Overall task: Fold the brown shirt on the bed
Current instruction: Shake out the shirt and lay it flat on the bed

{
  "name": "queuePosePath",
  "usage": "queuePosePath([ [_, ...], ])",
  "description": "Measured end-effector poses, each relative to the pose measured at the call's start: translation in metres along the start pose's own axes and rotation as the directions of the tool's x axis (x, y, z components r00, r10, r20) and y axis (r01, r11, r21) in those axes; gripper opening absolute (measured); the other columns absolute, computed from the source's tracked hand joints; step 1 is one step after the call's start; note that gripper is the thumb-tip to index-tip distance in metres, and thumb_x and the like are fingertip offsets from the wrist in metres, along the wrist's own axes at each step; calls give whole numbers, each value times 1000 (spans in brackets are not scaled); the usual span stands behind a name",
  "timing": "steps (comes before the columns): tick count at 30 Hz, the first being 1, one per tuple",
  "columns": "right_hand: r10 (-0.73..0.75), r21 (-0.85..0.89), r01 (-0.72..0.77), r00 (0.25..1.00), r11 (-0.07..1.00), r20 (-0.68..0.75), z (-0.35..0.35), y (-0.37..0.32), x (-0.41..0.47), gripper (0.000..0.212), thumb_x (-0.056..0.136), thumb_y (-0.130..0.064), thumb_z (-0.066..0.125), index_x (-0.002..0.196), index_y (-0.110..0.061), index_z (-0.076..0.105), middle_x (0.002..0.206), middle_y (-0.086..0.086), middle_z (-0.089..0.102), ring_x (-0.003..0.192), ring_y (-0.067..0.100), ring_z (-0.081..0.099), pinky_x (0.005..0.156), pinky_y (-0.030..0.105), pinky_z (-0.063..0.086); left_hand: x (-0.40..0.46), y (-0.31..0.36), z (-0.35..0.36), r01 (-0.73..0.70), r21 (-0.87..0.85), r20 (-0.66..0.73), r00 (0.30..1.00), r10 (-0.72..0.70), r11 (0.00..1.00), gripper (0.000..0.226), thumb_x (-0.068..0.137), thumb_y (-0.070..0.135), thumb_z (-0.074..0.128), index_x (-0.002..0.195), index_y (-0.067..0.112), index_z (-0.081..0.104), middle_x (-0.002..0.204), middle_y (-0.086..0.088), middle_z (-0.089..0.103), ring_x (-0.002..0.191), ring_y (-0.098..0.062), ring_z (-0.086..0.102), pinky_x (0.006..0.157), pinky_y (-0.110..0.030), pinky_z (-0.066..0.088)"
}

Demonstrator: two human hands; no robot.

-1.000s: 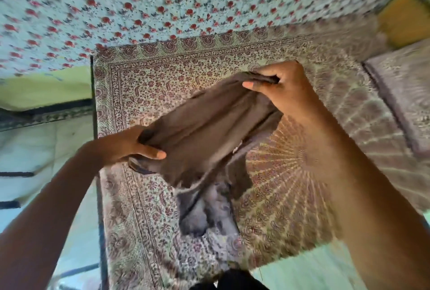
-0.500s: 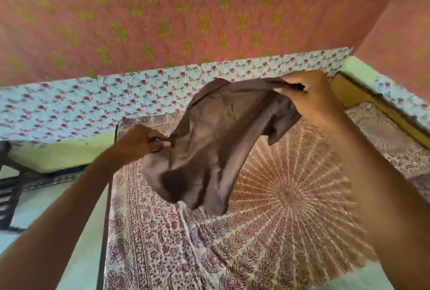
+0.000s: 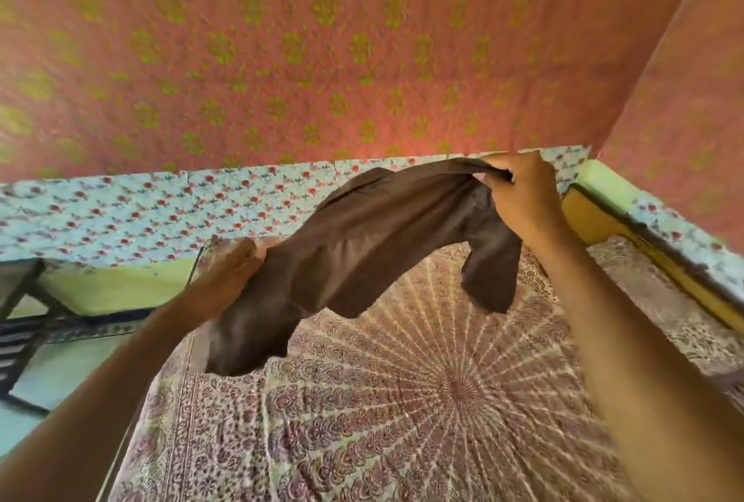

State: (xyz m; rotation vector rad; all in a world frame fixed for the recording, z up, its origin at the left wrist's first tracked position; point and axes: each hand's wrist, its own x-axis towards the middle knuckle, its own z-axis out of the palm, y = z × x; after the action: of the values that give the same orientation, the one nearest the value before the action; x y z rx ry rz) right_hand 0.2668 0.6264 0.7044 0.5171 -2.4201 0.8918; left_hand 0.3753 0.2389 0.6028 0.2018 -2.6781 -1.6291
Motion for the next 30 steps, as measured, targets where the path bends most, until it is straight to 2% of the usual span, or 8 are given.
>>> queuePosePath([
  [6, 39, -9, -40, 999, 999, -30, -22, 41, -12, 20, 97, 0, 63, 111, 4, 75, 96, 27, 74, 89, 41, 68, 79, 51, 55, -15, 18, 20, -54, 334, 297, 954, -51, 941, 20, 100, 27, 67, 116, 22, 55, 108, 2, 63, 96, -12, 63, 76, -16, 51],
  [11, 43, -43, -45, 997, 998, -62, -21, 58, -24, 14, 94, -1, 63, 98, 3, 76, 80, 26, 70, 77, 42, 66, 69, 55, 55, -7, 16, 22, -92, 746, 192, 978, -81, 660, 20, 98, 14, 67, 116, 21, 63, 102, -1, 59, 108, -32, 63, 82, -30, 39],
  [15, 52, -34, -55, 995, 998, -91, -19, 59, -27, 17, 96, -2, 64, 106, -2, 77, 88, 21, 74, 83, 35, 68, 75, 48, 57, -3, 21, 32, -79, 644, 190, 980, -59, 761, 37, 85, -11, 59, 107, 17, 68, 93, -2, 59, 94, -24, 56, 78, -29, 38],
  [19, 85, -68, -91, 993, 994, -84, -19, 65, -24, 16, 95, 0, 62, 103, 2, 76, 93, 25, 73, 89, 39, 68, 84, 53, 57, 1, 20, 39, -8, 229, 149, 988, -27, 973, 28, 67, -2, 73, 94, 6, 71, 83, -7, 63, 80, -23, 57, 60, -13, 41],
  [22, 137, -96, -146, 986, 985, -92, -21, 71, -23, 21, 97, 0, 62, 113, 0, 76, 102, 23, 75, 97, 38, 68, 87, 42, 54, 11, 13, 38, -52, -87, -14, 999, 51, 995, 21, 80, -4, 82, 97, 4, 73, 82, -3, 70, 79, -20, 62, 67, -25, 45],
  [25, 161, -115, -173, 981, 978, -104, -20, 79, -25, 21, 96, 1, 62, 112, 0, 76, 99, 22, 75, 93, 35, 69, 78, 30, 47, 20, 15, 37, -178, 92, -198, 961, 193, 980, 39, 85, -3, 80, 114, 13, 59, 85, -5, 66, 76, -19, 63, 68, -33, 49],
  [28, 112, -138, -120, 991, 983, -67, -16, 87, -29, 23, 96, 1, 62, 116, 1, 75, 107, 21, 75, 97, 35, 70, 86, 39, 56, 28, 19, 30, -48, 414, -230, 961, 156, 909, 60, 86, 15, 84, 139, 15, 56, 97, -10, 67, 86, -29, 64, 75, -37, 49],
  [30, 115, -174, -120, 993, 977, -40, -17, 93, -29, 25, 98, -1, 62, 120, 2, 73, 112, 22, 74, 101, 37, 69, 91, 47, 57, 33, 23, 22, -23, 525, -223, 961, 163, 851, 38, 87, 29, 84, 118, 10, 75, 93, -14, 74, 87, -34, 68, 74, -40, 48],
])
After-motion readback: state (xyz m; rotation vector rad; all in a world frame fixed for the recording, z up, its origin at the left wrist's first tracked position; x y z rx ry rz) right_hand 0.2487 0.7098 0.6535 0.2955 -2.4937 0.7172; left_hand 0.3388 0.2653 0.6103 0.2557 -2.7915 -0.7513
